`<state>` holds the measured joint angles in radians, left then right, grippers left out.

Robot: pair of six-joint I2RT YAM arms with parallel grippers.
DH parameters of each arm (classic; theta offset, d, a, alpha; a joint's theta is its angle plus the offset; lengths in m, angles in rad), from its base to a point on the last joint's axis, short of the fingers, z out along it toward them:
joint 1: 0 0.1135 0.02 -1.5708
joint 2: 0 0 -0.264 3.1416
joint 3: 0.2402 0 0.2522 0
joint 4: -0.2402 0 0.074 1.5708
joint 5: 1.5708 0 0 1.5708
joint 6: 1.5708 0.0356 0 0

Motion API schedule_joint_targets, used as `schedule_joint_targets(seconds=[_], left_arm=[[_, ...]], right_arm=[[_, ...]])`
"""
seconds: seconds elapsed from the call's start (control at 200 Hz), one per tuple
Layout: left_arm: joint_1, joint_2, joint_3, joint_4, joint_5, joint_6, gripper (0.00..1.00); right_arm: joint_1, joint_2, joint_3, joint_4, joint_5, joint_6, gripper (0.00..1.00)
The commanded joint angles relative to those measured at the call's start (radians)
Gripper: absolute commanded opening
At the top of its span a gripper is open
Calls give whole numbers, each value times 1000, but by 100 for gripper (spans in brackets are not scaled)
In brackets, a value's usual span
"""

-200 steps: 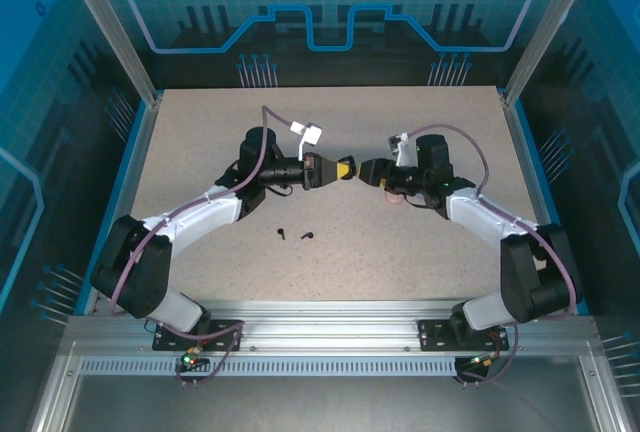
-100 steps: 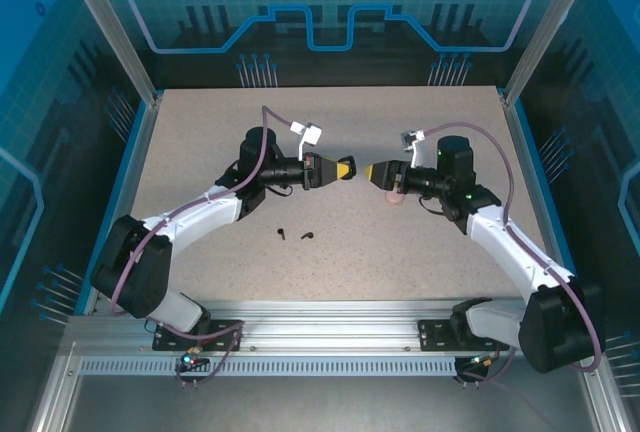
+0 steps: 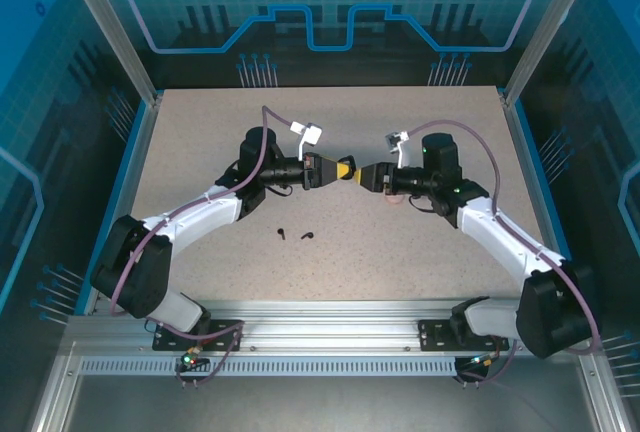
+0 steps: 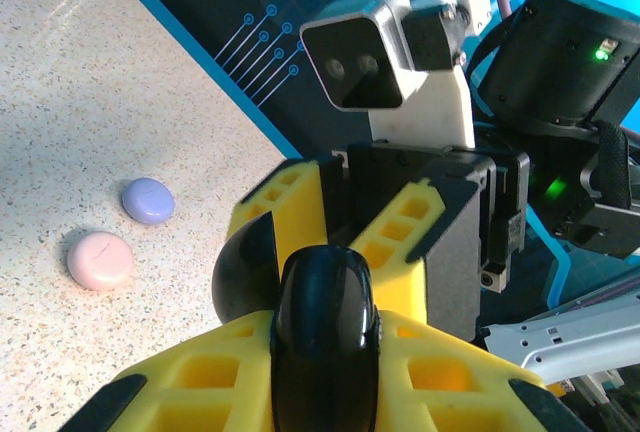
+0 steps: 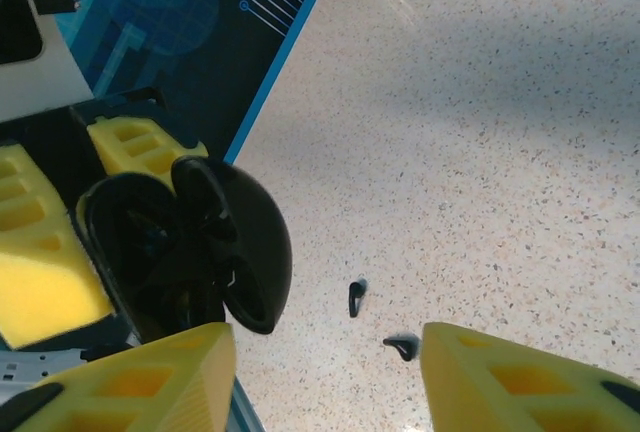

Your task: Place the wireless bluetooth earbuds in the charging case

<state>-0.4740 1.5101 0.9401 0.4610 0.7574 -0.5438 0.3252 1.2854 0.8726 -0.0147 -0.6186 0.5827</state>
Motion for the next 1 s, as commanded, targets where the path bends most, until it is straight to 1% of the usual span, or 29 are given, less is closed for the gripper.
schedule_joint_targets(seconds=[0.0, 0.14, 0.26, 0.35, 0.485, 0.625, 0.715, 0.78, 0.84, 0.855, 0.885, 0.925, 0.96, 0.98, 0.99], left_arm=[[-3, -16, 16, 34, 29, 7, 0], [-3, -16, 9, 37, 29, 7, 0], [-4, -16, 6, 46, 30, 3, 0], [-4, -17, 8, 48, 28, 2, 0], [-4, -16, 9, 49, 26, 1, 0], [-4, -14, 8, 53, 28, -2, 0], [-5, -13, 5, 54, 28, -5, 0], [-5, -11, 3, 54, 24, -5, 0], [-4, -15, 2, 43, 8, 2, 0], [-3, -16, 2, 40, 2, 6, 2], [-4, -20, 1, 30, -10, 16, 13], [-2, -27, 3, 11, -28, 30, 35], [1, -33, 9, -14, -38, 46, 49], [4, -38, 12, -28, -42, 58, 54], [6, -41, 13, -32, -43, 62, 59]], right_arm=[[18, 35, 53, 13, 10, -2, 49], [22, 49, 70, 15, 12, 0, 47], [27, 64, 86, 3, 12, -4, 43], [29, 73, 91, -3, 9, -12, 36], [36, 82, 88, -1, -1, -19, 23], [41, 86, 94, 1, 2, -22, 13], [43, 90, 110, -4, 0, -24, 4], [46, 90, 125, -21, 6, -32, 0], [47, 88, 147, -49, 16, -50, 0], [49, 88, 156, -63, 23, -58, 0], [49, 88, 172, -94, 43, -77, 0], [51, 89, 196, -140, 71, -104, 0], [51, 91, 218, -179, 96, -131, 0], [51, 93, 232, -203, 112, -151, 0], [51, 94, 240, -216, 120, -161, 0]])
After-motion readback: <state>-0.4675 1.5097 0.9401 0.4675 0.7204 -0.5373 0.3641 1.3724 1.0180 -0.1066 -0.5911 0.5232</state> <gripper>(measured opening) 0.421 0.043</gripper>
